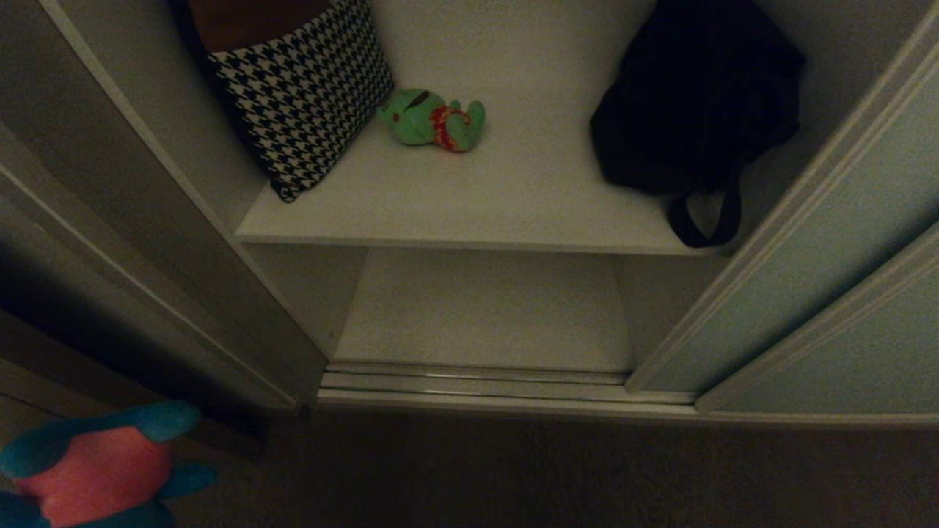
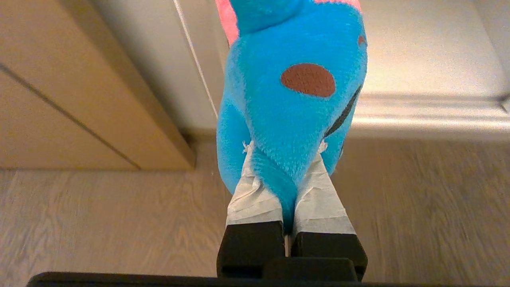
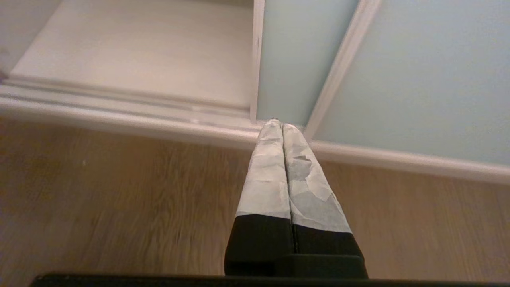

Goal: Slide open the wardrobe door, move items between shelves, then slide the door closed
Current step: Place the blue doll on the higher shelf

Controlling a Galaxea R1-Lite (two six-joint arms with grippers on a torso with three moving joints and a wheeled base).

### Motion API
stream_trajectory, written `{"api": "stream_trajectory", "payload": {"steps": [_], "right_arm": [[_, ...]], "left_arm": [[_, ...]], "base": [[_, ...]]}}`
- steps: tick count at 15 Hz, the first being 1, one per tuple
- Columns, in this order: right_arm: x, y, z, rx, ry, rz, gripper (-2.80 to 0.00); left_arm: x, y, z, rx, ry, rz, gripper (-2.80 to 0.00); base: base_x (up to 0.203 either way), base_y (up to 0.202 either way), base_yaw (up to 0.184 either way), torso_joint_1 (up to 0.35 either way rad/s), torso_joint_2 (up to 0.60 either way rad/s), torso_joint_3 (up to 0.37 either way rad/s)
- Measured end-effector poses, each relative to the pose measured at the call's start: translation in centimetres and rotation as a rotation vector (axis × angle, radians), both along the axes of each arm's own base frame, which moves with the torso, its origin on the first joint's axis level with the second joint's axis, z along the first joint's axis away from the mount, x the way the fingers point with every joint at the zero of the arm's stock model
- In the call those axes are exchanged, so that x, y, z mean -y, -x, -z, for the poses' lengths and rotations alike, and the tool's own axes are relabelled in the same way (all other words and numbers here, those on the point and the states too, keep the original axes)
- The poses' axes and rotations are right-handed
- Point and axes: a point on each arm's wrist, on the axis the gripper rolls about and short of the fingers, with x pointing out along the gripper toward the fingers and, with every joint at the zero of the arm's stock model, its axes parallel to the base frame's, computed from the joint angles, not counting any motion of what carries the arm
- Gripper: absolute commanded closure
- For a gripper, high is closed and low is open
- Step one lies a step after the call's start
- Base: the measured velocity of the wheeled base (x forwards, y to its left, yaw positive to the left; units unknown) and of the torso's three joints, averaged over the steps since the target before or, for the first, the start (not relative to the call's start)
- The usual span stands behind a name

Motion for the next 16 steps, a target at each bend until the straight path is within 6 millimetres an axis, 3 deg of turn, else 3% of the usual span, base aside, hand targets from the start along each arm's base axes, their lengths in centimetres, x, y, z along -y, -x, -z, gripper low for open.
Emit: {"api": "stream_trajectory", "payload": {"steps": [2, 9, 11, 14, 16], "right_arm": [[0.0, 0.0, 0.0, 0.0, 0.0, -0.001, 0.0], [0.0, 0.0, 0.0, 0.0, 0.0, 0.0, 0.0], [0.0, 0.0, 0.0, 0.0, 0.0, 0.0, 0.0], [0.0, 0.0, 0.0, 0.0, 0.0, -0.001, 0.0], [0.0, 0.0, 0.0, 0.0, 0.0, 0.0, 0.0]], "left_arm": [[0.0, 0.0, 0.0, 0.003, 0.0, 0.0, 0.0], [0.0, 0.0, -0.2, 0.019, -0.07, 0.002, 0.0], [0.1, 0.8, -2.6, 0.105, -0.068, 0.026, 0.0], [0.3, 2.3, -7.9, 0.206, -0.084, 0.133, 0.0], [0.4, 1.6, -12.3, 0.214, -0.078, 0.178, 0.0]], "base": [[0.132, 0.0, 0.0, 0.005, 0.0, 0.002], [0.0, 0.0, 0.0, 0.0, 0.0, 0.0], [0.0, 0.0, 0.0, 0.0, 0.0, 0.0], [0.0, 0.0, 0.0, 0.0, 0.0, 0.0], [0.0, 0.0, 0.0, 0.0, 0.0, 0.0]]}}
